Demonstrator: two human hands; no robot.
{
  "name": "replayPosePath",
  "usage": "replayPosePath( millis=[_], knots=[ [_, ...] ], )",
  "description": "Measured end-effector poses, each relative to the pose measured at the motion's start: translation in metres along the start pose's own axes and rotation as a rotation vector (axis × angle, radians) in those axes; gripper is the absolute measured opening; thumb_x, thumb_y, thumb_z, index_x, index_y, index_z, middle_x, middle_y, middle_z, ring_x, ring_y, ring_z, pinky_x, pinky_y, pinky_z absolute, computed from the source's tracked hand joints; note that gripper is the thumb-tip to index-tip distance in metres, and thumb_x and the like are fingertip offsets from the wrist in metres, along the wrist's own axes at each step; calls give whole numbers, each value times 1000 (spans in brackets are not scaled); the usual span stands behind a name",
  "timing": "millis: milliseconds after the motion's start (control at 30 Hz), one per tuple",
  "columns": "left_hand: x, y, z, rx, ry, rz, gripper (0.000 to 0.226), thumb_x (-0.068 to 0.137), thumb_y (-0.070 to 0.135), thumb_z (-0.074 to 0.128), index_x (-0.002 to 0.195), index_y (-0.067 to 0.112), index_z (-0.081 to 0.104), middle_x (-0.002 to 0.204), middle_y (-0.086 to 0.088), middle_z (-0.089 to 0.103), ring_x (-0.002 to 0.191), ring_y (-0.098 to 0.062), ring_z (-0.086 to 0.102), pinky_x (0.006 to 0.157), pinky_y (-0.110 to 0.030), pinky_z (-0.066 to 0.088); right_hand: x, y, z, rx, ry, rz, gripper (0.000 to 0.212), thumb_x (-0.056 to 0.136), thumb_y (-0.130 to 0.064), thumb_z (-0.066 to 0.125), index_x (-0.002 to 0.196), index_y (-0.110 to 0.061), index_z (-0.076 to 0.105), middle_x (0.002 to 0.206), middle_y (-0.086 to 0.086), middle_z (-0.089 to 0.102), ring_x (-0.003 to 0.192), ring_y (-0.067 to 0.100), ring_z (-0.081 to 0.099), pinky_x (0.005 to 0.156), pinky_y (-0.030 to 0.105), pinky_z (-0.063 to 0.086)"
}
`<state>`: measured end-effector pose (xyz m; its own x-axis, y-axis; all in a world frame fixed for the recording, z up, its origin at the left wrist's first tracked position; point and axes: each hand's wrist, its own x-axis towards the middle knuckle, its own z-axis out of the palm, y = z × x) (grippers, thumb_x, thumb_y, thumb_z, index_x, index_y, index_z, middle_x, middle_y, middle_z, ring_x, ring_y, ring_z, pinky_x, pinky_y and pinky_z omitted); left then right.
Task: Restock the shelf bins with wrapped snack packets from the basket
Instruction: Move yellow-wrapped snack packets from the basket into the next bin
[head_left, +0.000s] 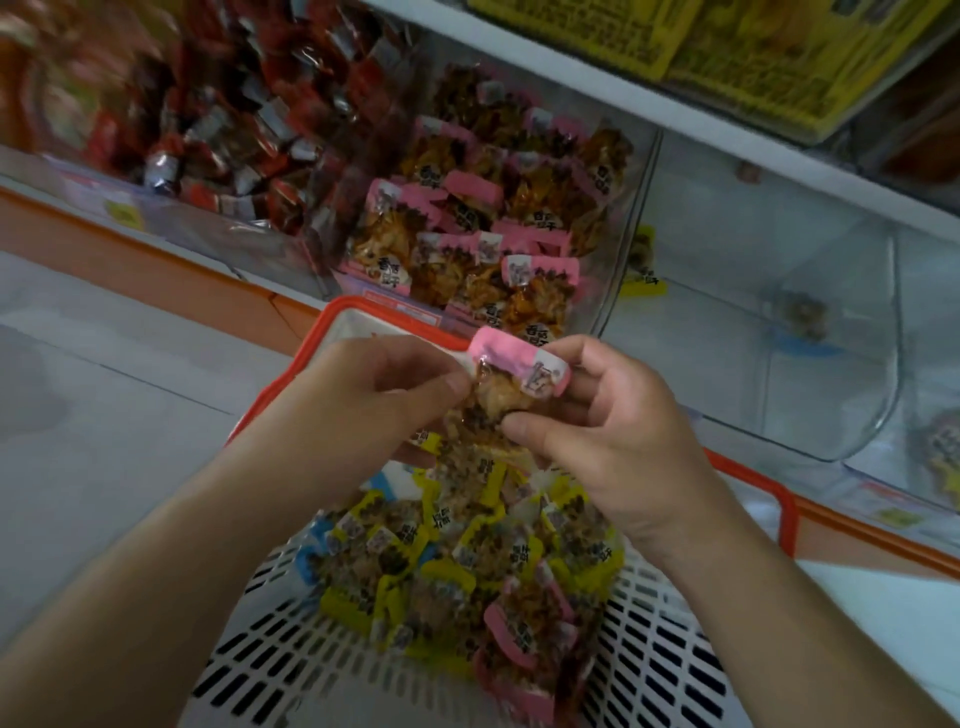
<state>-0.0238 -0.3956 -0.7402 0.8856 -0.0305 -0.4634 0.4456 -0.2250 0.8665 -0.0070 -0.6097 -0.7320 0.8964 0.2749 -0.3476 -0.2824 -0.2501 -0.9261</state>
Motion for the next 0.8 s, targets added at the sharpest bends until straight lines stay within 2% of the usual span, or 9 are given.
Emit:
replayPosePath(
  millis=[100,167,233,300,400,500,567,700,800],
  knots=[
    [5,1,0,138,87,-43,33,94,62,61,95,33,77,90,6,77,87,-21,75,82,-47,63,4,-4,-4,-29,82,-68,35,83,-1,87,101,-23,68,98,-1,80,93,16,77,79,39,62],
    [7,4,3,-96,81,-194,48,94,60,60,94,16,78,88,-7,78,83,-34,76,74,-45,63,2,-2,-7,-156,130,-175,34,84,-3,87,99,-26,68,99,-4,77,96,15,75,85,43,64],
    [7,11,9,-344,-35,-307,59,88,59,62,99,2,77,92,-18,79,81,-37,77,66,-41,63,-2,-2,-9,-382,120,-322,35,85,-1,86,97,-28,69,102,-12,74,100,12,71,85,35,60],
    [7,10,14,-396,-103,-220,40,88,39,68,104,3,77,96,-18,79,84,-32,78,67,-37,64,-4,0,-9,-529,53,-451,40,82,11,80,99,-25,72,107,-16,72,110,8,67,91,29,54],
    [9,2,13,-234,37,-101,23,90,5,73,112,12,75,99,-8,80,89,-26,77,81,-40,63,-4,2,-11,-520,31,-477,50,88,19,66,111,-24,74,121,-17,71,122,4,64,102,20,51],
    [9,-3,7,-201,72,-79,32,86,13,83,116,20,74,106,-2,79,98,-27,77,90,-48,60,-1,3,-14,-349,199,-440,54,91,24,54,107,-23,75,122,-14,69,121,11,66,98,23,54],
    [8,-2,6,-177,41,-63,37,81,23,85,117,25,75,110,-1,79,100,-24,77,93,-50,58,3,4,-16,-260,265,-420,45,92,19,60,98,-23,77,120,-10,67,119,15,66,93,26,55],
    [7,5,9,-125,3,-20,23,91,8,75,107,25,79,98,0,81,93,-20,78,88,-39,60,3,2,-15,-182,171,-378,21,95,-5,75,104,-23,78,119,-8,69,119,19,67,95,33,57],
    [4,9,9,-42,-71,-11,24,91,12,76,100,33,81,97,2,81,91,-24,77,88,-46,60,2,1,-9,-258,99,-271,33,96,-16,78,120,-37,71,113,-12,74,112,11,70,94,34,59]
  ],
)
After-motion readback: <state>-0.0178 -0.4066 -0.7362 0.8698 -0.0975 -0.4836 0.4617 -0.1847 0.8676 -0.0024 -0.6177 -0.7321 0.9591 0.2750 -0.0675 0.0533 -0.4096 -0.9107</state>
